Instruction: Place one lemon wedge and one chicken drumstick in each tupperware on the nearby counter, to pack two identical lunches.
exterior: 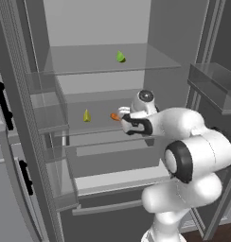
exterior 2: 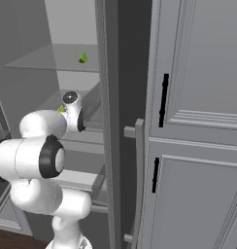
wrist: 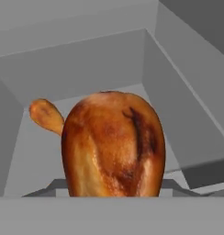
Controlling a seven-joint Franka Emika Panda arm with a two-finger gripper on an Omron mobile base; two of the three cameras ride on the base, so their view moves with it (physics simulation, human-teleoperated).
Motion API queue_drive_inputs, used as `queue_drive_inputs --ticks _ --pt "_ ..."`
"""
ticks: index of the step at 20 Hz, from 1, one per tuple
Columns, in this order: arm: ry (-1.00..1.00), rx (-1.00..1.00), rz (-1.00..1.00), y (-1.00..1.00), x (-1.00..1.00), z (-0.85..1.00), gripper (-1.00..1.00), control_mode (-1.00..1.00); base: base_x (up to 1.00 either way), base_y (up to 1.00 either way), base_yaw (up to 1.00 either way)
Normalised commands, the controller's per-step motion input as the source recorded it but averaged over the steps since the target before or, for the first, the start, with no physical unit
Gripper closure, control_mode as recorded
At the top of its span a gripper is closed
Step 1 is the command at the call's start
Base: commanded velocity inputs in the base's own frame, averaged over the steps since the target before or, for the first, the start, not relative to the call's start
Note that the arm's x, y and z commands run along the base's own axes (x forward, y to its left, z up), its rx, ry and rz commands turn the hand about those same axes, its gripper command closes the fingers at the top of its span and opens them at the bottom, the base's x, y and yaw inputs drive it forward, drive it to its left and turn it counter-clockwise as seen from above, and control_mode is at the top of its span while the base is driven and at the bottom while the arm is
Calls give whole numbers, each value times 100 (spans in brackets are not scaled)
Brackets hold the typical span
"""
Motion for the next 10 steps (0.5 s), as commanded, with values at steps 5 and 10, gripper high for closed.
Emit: queue_drive_inputs --ticks 5,10 --pt "-1 0 8 1 -100 100 100 -100 0 0 0" --pt "5 0 6 0 -100 84 100 -100 0 0 0"
